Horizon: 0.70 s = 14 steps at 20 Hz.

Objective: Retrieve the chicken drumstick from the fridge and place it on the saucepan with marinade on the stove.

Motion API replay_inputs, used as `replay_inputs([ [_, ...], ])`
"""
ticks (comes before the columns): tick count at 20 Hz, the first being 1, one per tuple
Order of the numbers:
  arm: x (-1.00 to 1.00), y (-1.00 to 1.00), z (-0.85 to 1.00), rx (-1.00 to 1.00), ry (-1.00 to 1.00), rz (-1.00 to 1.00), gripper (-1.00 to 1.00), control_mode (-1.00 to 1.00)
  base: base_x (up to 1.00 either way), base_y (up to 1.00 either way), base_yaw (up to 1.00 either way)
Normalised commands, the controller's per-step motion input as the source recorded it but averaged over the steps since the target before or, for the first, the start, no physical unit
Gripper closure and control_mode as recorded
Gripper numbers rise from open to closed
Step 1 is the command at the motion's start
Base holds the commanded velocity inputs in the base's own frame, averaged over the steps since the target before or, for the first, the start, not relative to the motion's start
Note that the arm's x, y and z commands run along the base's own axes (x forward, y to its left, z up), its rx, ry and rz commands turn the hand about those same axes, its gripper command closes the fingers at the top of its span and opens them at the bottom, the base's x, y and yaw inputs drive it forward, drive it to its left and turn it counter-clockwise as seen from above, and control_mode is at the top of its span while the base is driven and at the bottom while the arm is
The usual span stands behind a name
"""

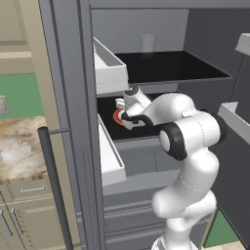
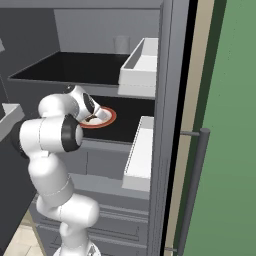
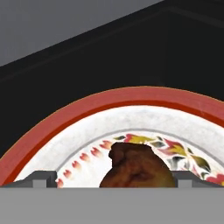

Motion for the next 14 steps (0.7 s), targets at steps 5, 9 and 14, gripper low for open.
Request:
replay_inputs([
  [5, 0.00, 0.01, -0.17, 0.00, 0.01, -0.01, 1.00, -1.00, 0.00, 0.00, 0.00],
  [9, 0.00, 0.00, -0.01, 0.00, 0.01, 0.00, 1.00, -1.00, 0.00, 0.00, 0.00],
  [14, 0.00, 0.00, 0.00, 0.00, 0.00, 0.00, 1.00, -1.00, 0.00, 0.00, 0.00],
])
